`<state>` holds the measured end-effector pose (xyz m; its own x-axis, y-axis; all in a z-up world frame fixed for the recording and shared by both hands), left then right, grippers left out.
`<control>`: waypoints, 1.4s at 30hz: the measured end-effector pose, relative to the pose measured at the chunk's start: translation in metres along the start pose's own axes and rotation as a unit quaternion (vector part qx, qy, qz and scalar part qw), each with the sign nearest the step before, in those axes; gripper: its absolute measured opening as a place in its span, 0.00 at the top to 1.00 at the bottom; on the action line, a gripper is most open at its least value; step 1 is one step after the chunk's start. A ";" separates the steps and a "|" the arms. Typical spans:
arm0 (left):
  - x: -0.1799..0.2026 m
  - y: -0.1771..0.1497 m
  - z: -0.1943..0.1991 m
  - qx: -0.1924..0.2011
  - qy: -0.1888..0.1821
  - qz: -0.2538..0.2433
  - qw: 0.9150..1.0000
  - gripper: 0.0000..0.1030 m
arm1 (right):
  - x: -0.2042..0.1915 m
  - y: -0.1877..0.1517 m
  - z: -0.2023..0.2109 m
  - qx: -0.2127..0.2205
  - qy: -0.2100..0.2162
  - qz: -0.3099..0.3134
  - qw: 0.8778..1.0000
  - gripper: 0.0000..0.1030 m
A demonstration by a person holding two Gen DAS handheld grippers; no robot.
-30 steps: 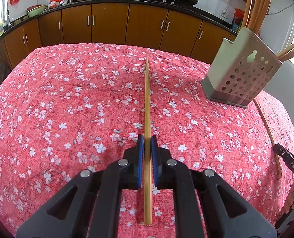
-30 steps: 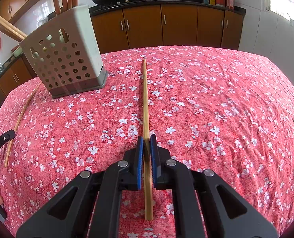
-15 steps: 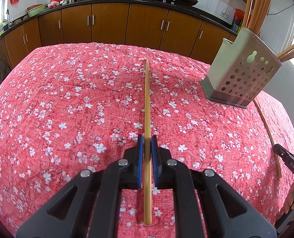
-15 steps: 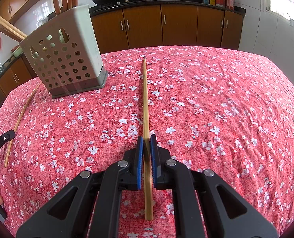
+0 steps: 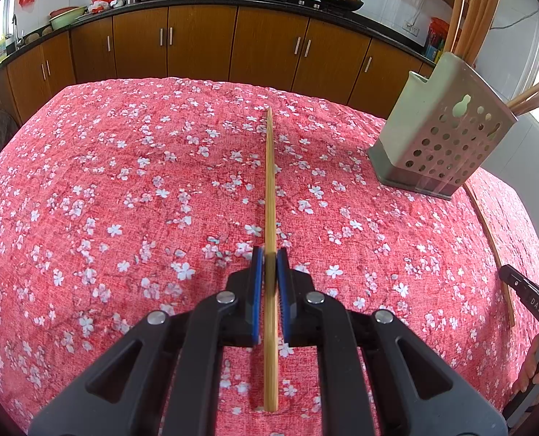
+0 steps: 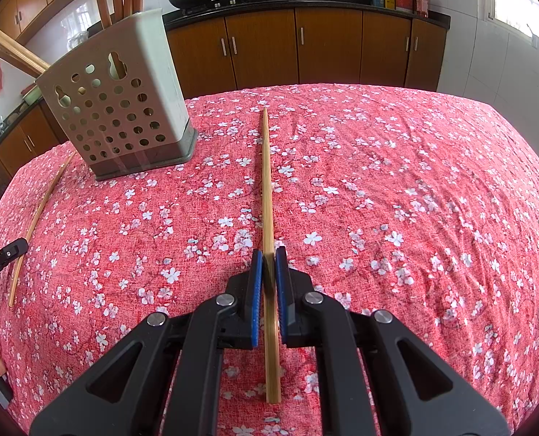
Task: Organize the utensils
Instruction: 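Lift both chopsticks upright over the utensil holder with both grippers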
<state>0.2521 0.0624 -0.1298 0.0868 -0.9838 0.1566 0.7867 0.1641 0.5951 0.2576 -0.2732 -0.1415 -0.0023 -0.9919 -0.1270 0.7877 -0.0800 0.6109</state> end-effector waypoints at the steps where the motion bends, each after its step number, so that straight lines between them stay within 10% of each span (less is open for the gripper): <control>1: 0.000 0.000 0.000 0.000 0.000 0.000 1.000 0.90 | 0.000 0.000 0.000 0.000 0.000 0.000 1.000 0.91; 28: 0.011 -0.006 0.009 -0.010 0.035 -0.051 0.998 0.92 | -0.003 -0.006 0.019 0.006 -0.003 0.008 1.000 0.92; 42: 0.026 0.028 0.077 0.084 0.011 -0.057 0.995 0.92 | 0.002 0.019 0.074 0.092 0.007 0.004 0.996 0.92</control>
<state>0.2298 0.0467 -0.0484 0.0175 -0.9977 0.0654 0.6787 0.0598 0.7320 0.2273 -0.2845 -0.0720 0.0136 -0.9911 -0.1323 0.6615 -0.0903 0.7445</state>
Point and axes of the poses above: each gripper's, at about its wrist camera, not at the fingertips, and z roughly against the way its jaws point, x to its right, y to its top, the point moved 4 cm from there along -z, roughly the way its jaws point, and after that the axes turned 2 degrees about -x, right-handed, at the moved point
